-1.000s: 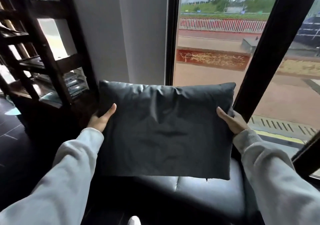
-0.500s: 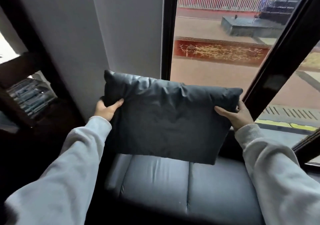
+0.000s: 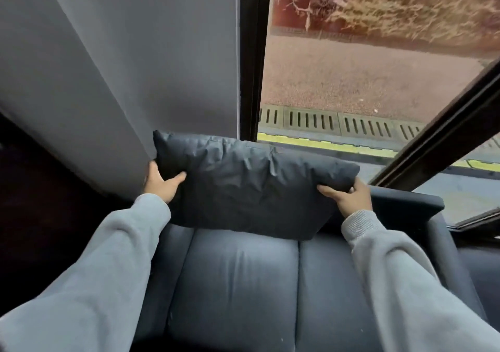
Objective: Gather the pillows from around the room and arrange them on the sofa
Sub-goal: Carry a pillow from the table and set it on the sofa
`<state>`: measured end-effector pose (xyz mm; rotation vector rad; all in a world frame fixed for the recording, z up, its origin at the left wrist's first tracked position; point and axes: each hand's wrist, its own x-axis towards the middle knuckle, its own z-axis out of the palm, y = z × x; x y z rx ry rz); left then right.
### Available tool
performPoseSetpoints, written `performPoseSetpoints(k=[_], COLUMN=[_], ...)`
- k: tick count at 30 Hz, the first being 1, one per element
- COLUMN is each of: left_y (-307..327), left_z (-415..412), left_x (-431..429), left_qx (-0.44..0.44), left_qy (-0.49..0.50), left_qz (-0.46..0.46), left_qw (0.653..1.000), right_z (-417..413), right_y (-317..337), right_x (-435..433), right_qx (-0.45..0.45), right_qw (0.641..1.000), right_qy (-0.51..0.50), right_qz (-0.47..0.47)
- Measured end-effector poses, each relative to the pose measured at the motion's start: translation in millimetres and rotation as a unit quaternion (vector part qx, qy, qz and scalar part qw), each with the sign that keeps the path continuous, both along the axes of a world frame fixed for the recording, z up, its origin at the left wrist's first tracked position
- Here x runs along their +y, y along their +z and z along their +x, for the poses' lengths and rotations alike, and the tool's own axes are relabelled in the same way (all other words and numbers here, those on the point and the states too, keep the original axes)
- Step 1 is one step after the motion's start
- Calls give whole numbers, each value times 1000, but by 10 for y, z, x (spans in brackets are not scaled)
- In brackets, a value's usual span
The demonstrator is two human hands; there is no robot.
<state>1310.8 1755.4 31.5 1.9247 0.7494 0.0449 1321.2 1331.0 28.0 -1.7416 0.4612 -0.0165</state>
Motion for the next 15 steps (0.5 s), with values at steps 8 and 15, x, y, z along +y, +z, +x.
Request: performPoseSetpoints(k=[8, 15], left_y=[-1194, -1821], left_z=[801, 1329], left_x=[-145, -328], left_qx=[57, 69], left_qy=[46, 138], left_qz=[-174, -214], left_qw=[982, 964], right_z=[582, 860], right_y=[-1157, -2046], right_x=[-110, -33], right_qx=[61, 122], right_qw=[997, 990], right_qy=[-42, -28], right_qz=[-23, -58])
